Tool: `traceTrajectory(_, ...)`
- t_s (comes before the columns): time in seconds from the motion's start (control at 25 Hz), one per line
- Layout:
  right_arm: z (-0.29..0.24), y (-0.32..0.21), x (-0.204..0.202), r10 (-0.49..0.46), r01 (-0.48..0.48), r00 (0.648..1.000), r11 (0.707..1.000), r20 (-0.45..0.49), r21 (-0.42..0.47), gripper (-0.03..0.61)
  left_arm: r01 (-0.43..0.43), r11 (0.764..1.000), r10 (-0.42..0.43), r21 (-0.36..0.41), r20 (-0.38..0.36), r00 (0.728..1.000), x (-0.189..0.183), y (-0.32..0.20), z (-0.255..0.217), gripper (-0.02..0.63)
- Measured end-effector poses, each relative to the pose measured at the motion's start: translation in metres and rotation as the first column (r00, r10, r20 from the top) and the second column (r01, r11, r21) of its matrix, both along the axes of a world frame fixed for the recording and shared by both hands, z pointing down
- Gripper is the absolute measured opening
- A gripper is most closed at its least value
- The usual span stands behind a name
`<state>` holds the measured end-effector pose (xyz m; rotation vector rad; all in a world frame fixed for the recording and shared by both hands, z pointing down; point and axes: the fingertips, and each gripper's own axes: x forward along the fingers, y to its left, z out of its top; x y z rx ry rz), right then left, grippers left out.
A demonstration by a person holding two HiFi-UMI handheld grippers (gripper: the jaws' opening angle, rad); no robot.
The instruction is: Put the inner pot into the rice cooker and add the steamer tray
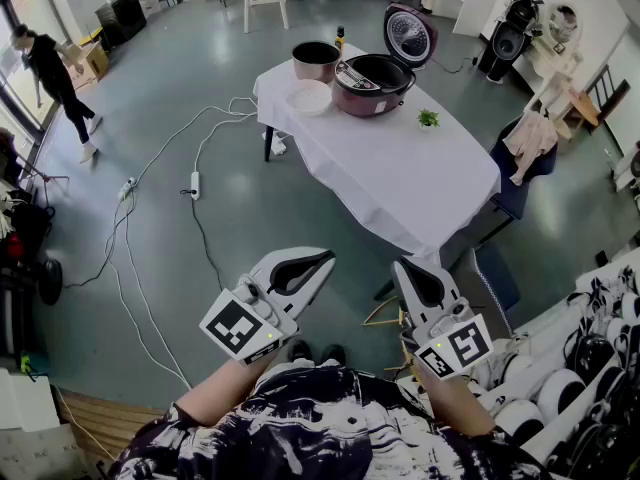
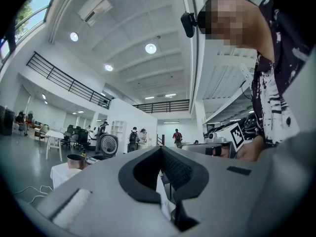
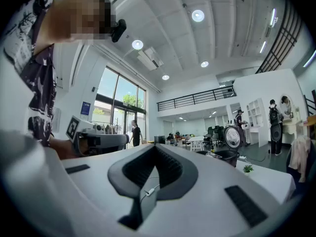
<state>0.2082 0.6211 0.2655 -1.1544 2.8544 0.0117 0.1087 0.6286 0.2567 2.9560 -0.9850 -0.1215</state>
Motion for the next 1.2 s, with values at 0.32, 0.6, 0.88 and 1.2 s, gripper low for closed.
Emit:
traceTrajectory(0.32, 0.001, -0.002, 0.0, -0.007, 0.007, 1.0, 1.0, 0.0, -0.001, -0.003, -0.002, 1.0, 0.002, 0.001, -0.002, 1.0, 0.001, -0.003, 0.001, 0.005)
traceTrajectory(0.6, -0.017, 0.0, -0.009, -0.094, 0.087, 0.986, 0.995, 0.137, 0.056, 0.323, -0.004, 1.0, 0.004, -0.002, -0.007, 1.0, 0.001, -0.004, 0.002, 0.005)
traceTrajectory(0.88, -0.026, -0.006, -0.009, -0.089, 0.077, 0.979, 0.994, 0.185, 0.074, 0.555, -0.002, 1.0, 0.002, -0.003, -0.014, 1.0, 0.002, -0.007, 0.001, 0.005)
traceTrajectory(1.2, -0.013, -0.013, -0.007, -0.098, 0.092, 0.986, 0.995, 0.138, 0.048, 0.555, 0.011, 1.0, -0.011, -0.017, -0.01, 1.0, 0.005, -0.018, 0.008, 0.005)
